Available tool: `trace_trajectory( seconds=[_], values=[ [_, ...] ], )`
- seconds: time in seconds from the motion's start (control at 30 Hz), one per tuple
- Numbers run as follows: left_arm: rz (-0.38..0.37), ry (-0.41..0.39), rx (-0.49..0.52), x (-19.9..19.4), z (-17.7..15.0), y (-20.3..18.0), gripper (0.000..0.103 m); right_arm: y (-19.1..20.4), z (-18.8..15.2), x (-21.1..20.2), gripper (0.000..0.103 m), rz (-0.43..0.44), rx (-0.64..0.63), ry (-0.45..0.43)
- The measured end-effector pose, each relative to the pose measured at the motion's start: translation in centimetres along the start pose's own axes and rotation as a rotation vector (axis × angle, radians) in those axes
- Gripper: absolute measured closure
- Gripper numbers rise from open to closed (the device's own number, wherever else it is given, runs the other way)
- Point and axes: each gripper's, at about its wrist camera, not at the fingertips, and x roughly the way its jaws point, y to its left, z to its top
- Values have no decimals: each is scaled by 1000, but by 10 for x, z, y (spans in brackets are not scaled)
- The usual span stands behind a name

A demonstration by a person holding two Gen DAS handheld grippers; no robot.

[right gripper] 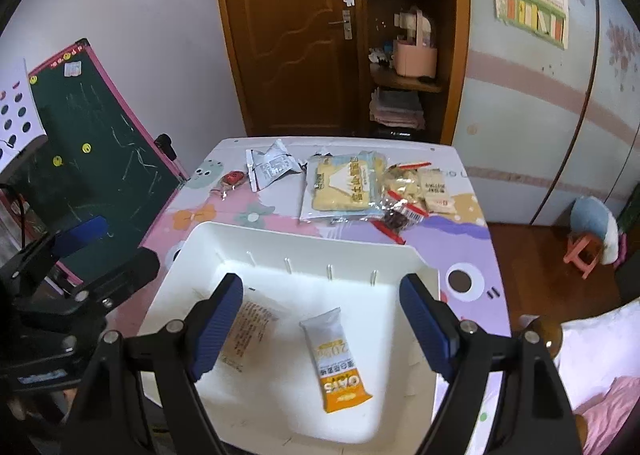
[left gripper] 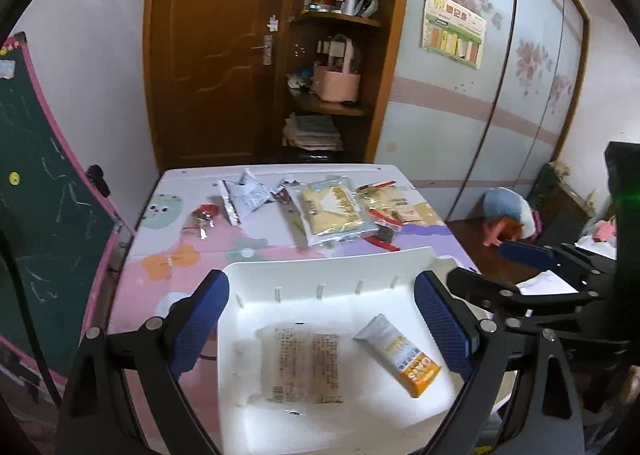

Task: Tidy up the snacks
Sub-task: 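Move both grippers back over the snack pile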

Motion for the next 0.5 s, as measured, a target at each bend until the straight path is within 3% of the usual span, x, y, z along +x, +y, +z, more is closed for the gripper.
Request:
trace_trajectory(
  seconds=[0.27,0.43,0.5],
  values=[
    [59,14,66,15,34,12,10,-9,33,12,22,19,1,3],
    [64,23,95,24,86,33,10,-22,82,18,22,29,11,20],
    [78,26,110,28,115,42,10,-22,108,18,20,-10,-35,8]
  ],
)
